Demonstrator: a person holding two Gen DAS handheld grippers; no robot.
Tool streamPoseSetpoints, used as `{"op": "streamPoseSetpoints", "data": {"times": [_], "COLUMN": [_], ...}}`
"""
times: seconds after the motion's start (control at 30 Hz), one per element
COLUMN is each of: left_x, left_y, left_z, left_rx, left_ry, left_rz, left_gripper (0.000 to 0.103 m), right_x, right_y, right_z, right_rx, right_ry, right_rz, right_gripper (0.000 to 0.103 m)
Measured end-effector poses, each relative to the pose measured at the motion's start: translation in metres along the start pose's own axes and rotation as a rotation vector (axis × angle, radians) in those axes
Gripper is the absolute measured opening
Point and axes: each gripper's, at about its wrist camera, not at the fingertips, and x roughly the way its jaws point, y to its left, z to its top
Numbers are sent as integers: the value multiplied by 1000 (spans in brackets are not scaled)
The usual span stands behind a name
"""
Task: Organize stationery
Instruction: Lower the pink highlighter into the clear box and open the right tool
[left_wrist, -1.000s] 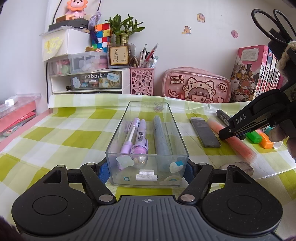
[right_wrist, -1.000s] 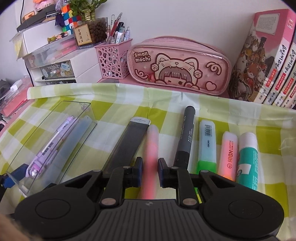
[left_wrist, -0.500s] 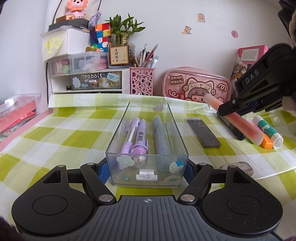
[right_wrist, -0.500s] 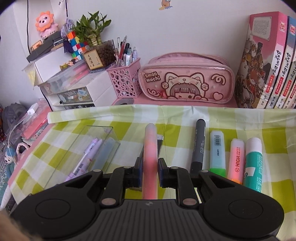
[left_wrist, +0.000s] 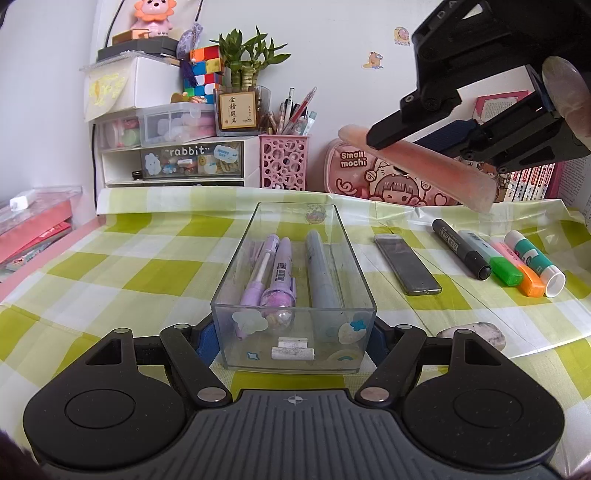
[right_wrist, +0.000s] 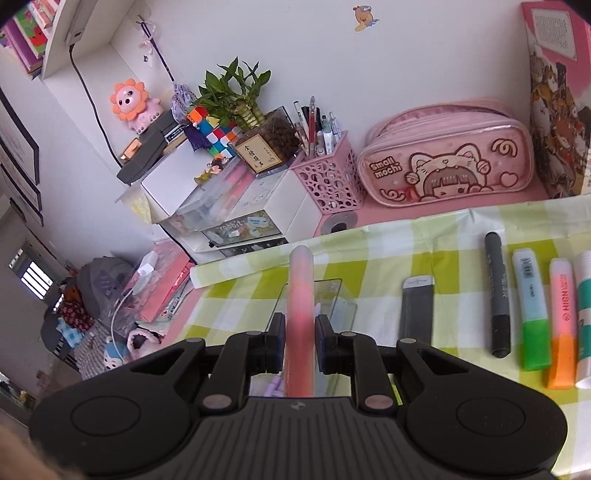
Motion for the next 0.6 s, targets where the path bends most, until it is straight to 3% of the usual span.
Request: {"op": "streamPoseSetpoints", "data": {"times": [0.6], "left_x": [-1], "left_y": [0], "left_z": [0], "left_rx": [-2], "left_ry": [-3], "left_rz": [0], "left_gripper": [73], "right_x": [50], "right_y": [-6], "right_z": [-8], "right_rx": [185], "right_ry": [114], "right_rz": [-5], "right_gripper": [21]}}
